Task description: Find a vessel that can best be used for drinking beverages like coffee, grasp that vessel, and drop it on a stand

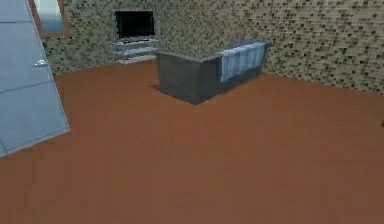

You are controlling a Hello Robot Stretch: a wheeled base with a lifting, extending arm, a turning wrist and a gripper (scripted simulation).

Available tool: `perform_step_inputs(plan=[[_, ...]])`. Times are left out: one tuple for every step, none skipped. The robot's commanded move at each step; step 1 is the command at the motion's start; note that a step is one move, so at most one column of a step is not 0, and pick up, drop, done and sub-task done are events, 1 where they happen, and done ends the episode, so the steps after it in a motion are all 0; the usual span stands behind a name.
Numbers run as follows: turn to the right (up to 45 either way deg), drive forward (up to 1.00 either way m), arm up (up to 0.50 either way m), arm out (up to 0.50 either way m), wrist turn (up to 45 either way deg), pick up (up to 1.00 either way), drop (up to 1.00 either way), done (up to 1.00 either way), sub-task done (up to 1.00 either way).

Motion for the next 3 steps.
perform_step_inputs(plan=[[0.0,0.3,0.0,0.0,0.0,0.0,0.0,0.0,0.0],[0.0,0.15,0.0,0.0,0.0,0.0,0.0,0.0,0.0],[-18.0,0.0,0.0,0.0,0.0,0.0,0.0,0.0,0.0]])
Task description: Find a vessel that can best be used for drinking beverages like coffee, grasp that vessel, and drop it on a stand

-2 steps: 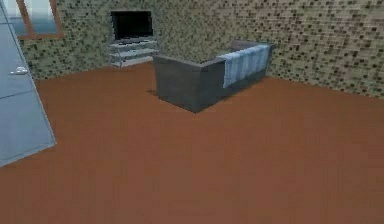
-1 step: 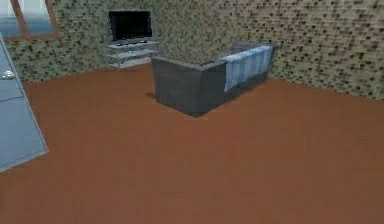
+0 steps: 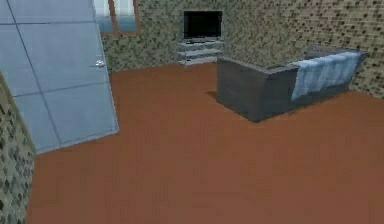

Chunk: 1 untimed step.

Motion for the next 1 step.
perform_step_inputs(plan=[[0.0,1.0,0.0,0.0,0.0,0.0,0.0,0.0,0.0]])
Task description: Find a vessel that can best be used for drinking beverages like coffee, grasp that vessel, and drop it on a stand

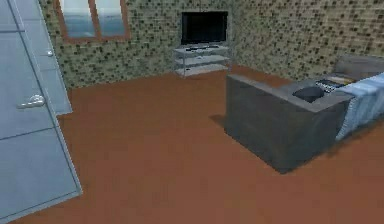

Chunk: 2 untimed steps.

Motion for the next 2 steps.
perform_step_inputs(plan=[[0.0,1.0,0.0,0.0,0.0,0.0,0.0,0.0,0.0],[-3.0,0.0,0.0,0.0,0.0,0.0,0.0,0.0,0.0]])
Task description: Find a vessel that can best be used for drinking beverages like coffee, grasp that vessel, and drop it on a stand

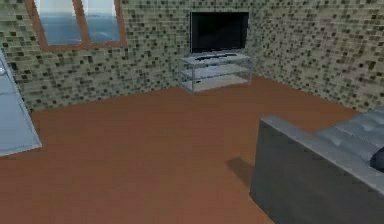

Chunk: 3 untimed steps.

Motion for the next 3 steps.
perform_step_inputs(plan=[[0.0,0.45,0.0,0.0,0.0,0.0,0.0,0.0,0.0],[-24.0,0.0,0.0,0.0,0.0,0.0,0.0,0.0,0.0],[-3.0,0.0,0.0,0.0,0.0,0.0,0.0,0.0,0.0]])
